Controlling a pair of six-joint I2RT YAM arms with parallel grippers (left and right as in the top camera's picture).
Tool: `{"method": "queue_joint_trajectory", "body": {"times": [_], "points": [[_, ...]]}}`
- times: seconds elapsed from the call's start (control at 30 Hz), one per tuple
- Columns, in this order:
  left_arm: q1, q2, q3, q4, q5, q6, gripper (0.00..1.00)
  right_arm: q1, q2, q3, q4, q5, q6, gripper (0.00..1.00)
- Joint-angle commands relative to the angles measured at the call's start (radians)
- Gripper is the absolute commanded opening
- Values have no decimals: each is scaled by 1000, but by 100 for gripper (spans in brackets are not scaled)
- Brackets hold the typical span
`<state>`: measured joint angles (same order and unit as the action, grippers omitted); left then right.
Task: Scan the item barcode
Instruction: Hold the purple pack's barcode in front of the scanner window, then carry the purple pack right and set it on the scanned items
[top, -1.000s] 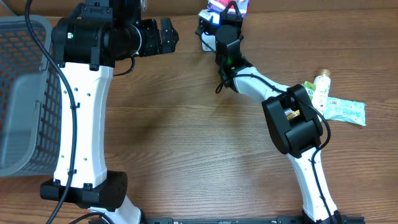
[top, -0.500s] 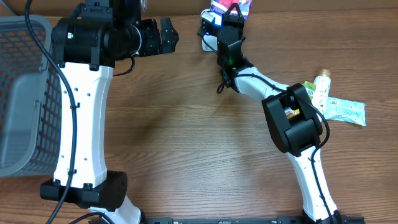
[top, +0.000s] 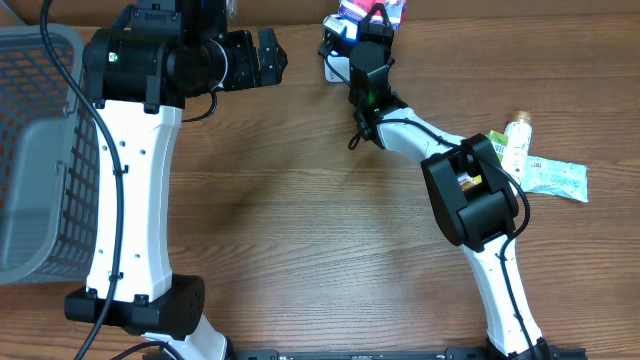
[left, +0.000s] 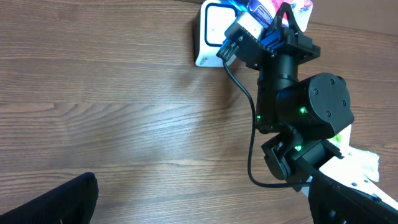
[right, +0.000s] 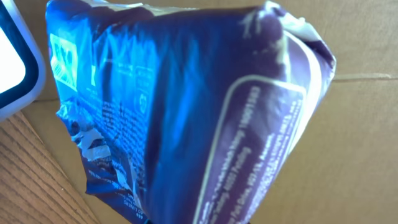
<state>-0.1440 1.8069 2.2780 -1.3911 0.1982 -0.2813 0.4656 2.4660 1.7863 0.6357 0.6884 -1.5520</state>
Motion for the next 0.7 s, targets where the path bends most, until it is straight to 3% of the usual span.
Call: {"method": "queue_joint_trajectory", "body": {"times": [0.0,0.17,0.3,0.47,0.57,0.67], "points": [[-6,4,-1,4,2,12,100,9,-20,26,14,24,6,4],[-6,4,-2,4,2,12,100,33,-117,26,-71,56,120,4],[-6,4,-2,4,2,12,99,54,-260,26,-365,66,283,4],[-6,4,-2,4,2,12,100,92,-479,26,-650,95,696,4],[-6,4,-2,4,2,12,100,125,-587,26,-906,87,974,4],[-6,4,-1,4,2,12,100,135,-662,26,-1180,-40,1268,4]]}}
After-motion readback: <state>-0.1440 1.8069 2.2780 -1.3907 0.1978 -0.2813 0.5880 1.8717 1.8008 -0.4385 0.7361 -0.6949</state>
